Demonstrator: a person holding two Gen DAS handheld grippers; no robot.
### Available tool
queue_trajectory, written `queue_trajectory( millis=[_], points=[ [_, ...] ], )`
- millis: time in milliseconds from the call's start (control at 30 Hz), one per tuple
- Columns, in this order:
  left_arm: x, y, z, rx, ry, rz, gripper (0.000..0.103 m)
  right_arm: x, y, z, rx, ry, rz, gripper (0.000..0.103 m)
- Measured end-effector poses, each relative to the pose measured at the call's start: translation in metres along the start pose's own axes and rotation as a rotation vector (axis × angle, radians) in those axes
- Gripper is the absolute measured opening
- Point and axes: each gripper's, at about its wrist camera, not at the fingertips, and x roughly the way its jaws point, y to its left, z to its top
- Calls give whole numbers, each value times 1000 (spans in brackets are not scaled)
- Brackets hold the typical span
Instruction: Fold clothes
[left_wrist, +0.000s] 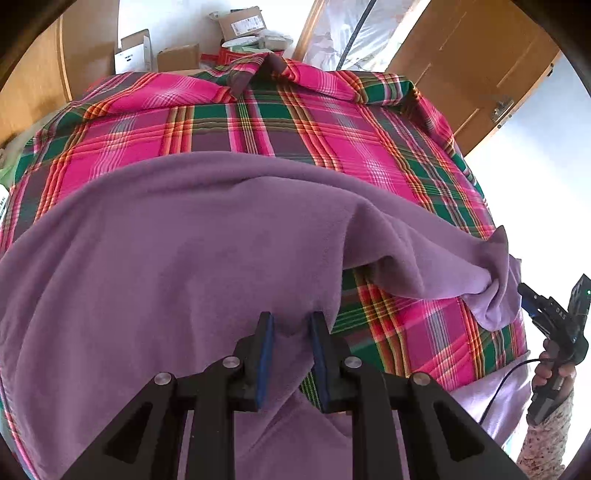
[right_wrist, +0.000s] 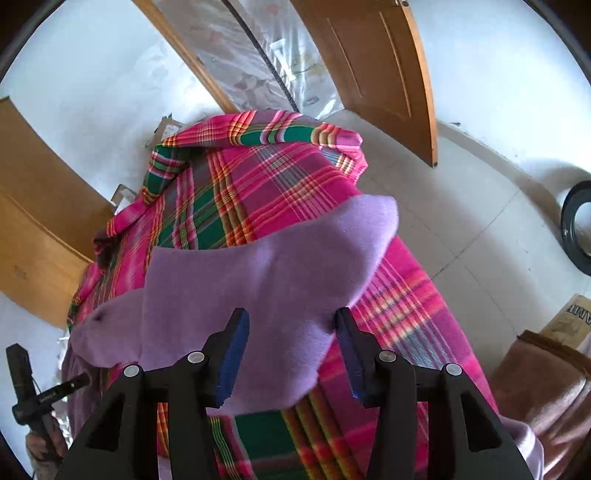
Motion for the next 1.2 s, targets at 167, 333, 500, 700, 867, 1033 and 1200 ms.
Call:
queue_trajectory(
  millis=[167,333,500,700,867,1033,1200],
  points=[
    [2,-6,2,18,2,25,21,12,11,7,-12,-12,3,40],
    [6,-7,5,9,7,31,21,18,26,22,-89,-51,-56,6],
    [4,-1,7,-20,8,-10,21,0,36,50,-128,-159,-90,6],
    [-3,-3,2,-11,13,-14,21,-9,32,75,-124,-224,-135,6],
    [-13,-14,-5,23,6,-22,21,2,21,82,-85,-217,-186,6],
    [-15,-22,-11,44,15,-15,21,22,13,77,-83,-127,-171,11],
    [-9,-32,-14,67,19,31,21,14,20,64,-118,-122,-171,34]
  ],
)
